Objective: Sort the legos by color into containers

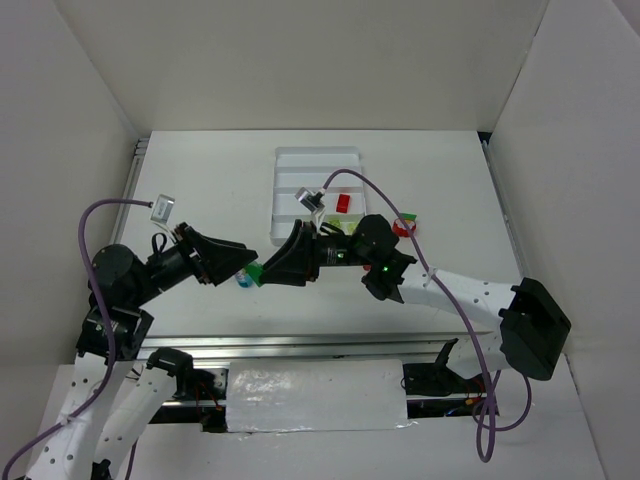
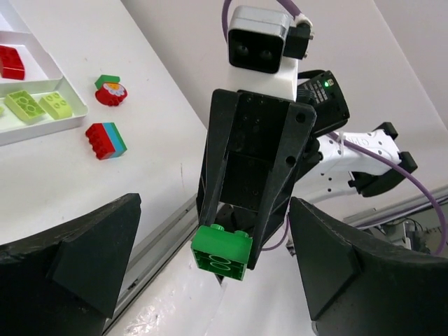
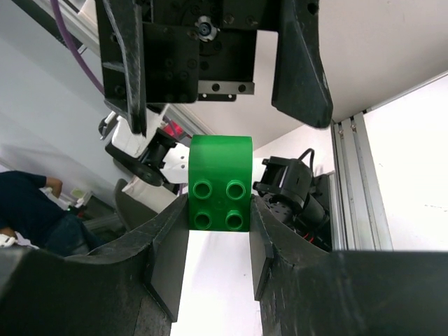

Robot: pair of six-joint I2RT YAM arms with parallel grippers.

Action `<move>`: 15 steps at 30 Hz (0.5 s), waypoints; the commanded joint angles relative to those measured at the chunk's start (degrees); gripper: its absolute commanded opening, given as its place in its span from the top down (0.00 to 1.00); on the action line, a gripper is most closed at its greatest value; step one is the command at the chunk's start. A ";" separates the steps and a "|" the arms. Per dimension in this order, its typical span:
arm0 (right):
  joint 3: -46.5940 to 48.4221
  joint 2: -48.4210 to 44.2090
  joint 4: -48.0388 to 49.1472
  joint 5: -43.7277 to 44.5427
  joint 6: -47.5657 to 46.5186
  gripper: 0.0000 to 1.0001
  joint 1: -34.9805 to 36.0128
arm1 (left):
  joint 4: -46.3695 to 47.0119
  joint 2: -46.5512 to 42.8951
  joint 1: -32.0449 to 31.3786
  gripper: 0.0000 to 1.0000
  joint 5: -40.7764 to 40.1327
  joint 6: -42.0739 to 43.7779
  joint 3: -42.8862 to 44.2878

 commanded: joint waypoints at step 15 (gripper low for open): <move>9.90 2.25 -34.68 19.15 -12.99 1.00 -8.49 | -32.52 8.25 0.16 0.00 -42.92 13.47 17.48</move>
